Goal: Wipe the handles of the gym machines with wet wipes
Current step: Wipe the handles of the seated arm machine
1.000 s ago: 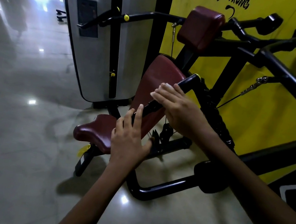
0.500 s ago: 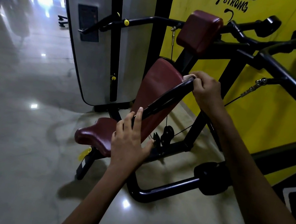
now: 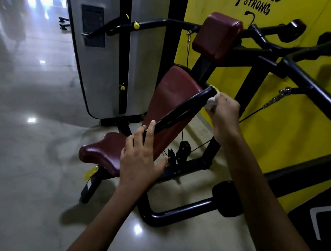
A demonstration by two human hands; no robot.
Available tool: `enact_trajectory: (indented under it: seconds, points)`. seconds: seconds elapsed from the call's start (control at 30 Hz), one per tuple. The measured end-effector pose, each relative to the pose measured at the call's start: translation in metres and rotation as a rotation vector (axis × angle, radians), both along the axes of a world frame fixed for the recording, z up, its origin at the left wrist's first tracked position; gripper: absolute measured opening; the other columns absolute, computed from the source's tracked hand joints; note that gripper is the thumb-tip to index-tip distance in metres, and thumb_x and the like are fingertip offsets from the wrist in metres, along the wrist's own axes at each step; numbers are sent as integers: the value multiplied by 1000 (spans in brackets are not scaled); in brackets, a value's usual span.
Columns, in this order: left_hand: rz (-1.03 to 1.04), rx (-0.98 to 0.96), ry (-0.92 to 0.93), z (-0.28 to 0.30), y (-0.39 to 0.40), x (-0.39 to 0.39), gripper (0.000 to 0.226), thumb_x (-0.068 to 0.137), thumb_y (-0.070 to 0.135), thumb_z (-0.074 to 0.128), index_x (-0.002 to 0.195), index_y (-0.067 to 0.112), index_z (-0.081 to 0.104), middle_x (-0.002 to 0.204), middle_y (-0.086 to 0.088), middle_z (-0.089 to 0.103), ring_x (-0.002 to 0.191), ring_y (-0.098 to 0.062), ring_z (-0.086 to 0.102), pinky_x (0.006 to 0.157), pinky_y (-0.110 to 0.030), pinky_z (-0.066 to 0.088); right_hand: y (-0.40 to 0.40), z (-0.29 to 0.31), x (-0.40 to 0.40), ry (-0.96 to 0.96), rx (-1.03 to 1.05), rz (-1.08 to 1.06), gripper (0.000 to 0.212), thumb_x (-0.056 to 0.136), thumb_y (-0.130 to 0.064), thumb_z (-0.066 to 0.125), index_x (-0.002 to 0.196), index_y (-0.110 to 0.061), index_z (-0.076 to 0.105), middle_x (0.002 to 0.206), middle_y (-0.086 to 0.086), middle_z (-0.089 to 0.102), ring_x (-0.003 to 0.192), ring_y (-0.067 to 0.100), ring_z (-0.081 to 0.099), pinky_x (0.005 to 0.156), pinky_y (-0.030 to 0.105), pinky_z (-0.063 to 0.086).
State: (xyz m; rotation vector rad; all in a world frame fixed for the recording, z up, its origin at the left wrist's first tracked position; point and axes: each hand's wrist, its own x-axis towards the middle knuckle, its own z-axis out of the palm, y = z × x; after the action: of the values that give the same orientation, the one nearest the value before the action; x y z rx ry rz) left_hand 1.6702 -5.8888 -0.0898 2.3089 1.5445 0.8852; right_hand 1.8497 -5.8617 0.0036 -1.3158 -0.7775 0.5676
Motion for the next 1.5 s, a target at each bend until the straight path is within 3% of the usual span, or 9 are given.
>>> enact_trajectory:
  seconds: [0.1, 0.23, 0.5, 0.63, 1.03, 1.17, 1.27, 1.37, 1.5]
  points:
    - [0, -1, 6, 0, 0, 0, 89, 84, 47, 59, 152, 25, 5, 150, -4, 23, 130, -24, 30, 102, -38, 35, -6, 3, 5, 470, 18, 170, 28, 90, 7, 37, 66, -1, 49, 55, 6, 49, 46, 10, 51, 75, 28, 53]
    - [2, 1, -4, 1, 0, 1, 88, 83, 46, 60, 152, 25, 8, 150, -5, 26, 130, -25, 31, 102, -40, 35, -4, 3, -9, 615, 47, 137, 27, 90, 9, 34, 70, -6, 44, 62, 4, 43, 45, 6, 44, 56, 16, 45]
    - [6, 8, -8, 1, 1, 1, 88, 82, 44, 62, 151, 22, 14, 148, -8, 30, 127, -28, 35, 100, -41, 36, -16, 3, -20, 905, 46, 189, 22, 93, 9, 33, 78, -3, 43, 73, 10, 42, 63, 12, 43, 111, 32, 31]
    - [9, 23, -9, 1, 0, 1, 87, 80, 42, 65, 151, 20, 19, 145, -10, 35, 123, -31, 39, 96, -43, 40, -17, 0, -47, 818, -17, 172, 32, 91, 11, 31, 67, -5, 44, 59, 5, 43, 54, 9, 41, 75, 21, 45]
    - [2, 8, 12, 1, 0, 0, 87, 83, 43, 61, 151, 22, 12, 148, -9, 30, 127, -29, 34, 97, -41, 38, -55, -2, -48, 587, -202, 334, 18, 92, 5, 45, 79, 6, 56, 66, 12, 62, 55, 12, 62, 55, 15, 54]
    - [-3, -9, 10, 2, 0, 0, 87, 84, 45, 59, 152, 23, 10, 149, -7, 27, 129, -28, 32, 99, -42, 37, -63, 9, -38, 199, 46, 185, 16, 91, 1, 50, 103, 1, 61, 89, 7, 67, 76, 11, 66, 69, 18, 56]
    - [-2, -4, 6, 3, -1, 0, 87, 83, 45, 60, 152, 21, 11, 149, -9, 28, 130, -29, 32, 100, -42, 36, -48, 1, -30, -733, 173, -87, 34, 90, 2, 51, 124, 1, 55, 105, 18, 67, 87, 23, 69, 71, 28, 57]
    - [1, -8, 10, 4, -2, 0, 90, 84, 45, 60, 151, 14, 9, 150, -10, 26, 131, -28, 31, 103, -41, 34, -28, -23, -30, -1266, -39, 57, 42, 90, 8, 46, 132, 3, 45, 131, 24, 51, 126, 35, 46, 107, 48, 35]
    - [-4, -38, 53, 5, -2, -1, 94, 88, 49, 53, 150, 9, -4, 155, -8, 14, 136, -23, 22, 106, -34, 30, -25, -48, -42, -1662, -87, 202, 48, 88, -1, 35, 135, 2, 43, 139, 20, 45, 135, 35, 32, 111, 43, 18]
